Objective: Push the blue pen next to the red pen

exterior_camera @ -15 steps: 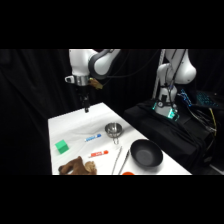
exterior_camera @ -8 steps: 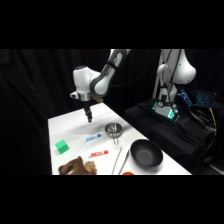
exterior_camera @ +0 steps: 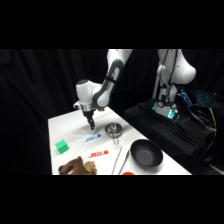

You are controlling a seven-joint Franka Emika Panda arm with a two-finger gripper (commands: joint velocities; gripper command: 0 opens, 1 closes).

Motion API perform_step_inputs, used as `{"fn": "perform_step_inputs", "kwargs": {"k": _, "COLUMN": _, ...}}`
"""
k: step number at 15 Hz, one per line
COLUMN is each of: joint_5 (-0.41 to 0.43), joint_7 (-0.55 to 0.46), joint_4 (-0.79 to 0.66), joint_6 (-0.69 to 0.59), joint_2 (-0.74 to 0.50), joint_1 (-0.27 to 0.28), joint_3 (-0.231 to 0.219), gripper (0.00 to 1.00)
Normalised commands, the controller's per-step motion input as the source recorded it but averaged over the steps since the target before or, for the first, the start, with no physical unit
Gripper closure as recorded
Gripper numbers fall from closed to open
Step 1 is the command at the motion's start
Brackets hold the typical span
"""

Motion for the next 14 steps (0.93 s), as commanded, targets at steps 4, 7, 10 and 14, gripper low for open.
{"fn": "perform_step_inputs", "kwargs": {"k": 4, "joint_5": -0.209, "joint_7": 0.12, "joint_4": 0.25, "joint_6": 0.1, "joint_2": 0.22, "joint_1": 0.115, "joint_3": -0.09, "gripper": 0.0}}
{"fn": "perform_step_inputs", "kwargs": {"k": 7, "joint_5": -0.158, "joint_7": 0.11, "joint_4": 0.24, "joint_6": 0.08, "joint_2": 0.21, "joint_1": 0.106, "joint_3": -0.087, "gripper": 0.0}}
{"fn": "perform_step_inputs", "kwargs": {"k": 10, "joint_5": -0.149, "joint_7": 0.14, "joint_4": 0.19, "joint_6": 0.06, "joint_2": 0.16, "joint_1": 0.145, "joint_3": -0.081, "gripper": 0.0}}
{"fn": "perform_step_inputs", "kwargs": {"k": 14, "joint_5": -0.207, "joint_7": 0.26, "joint_4": 0.03, "joint_6": -0.03, "joint_2": -0.04, "joint_1": 0.31, "joint_3": -0.138, "gripper": 0.0}}
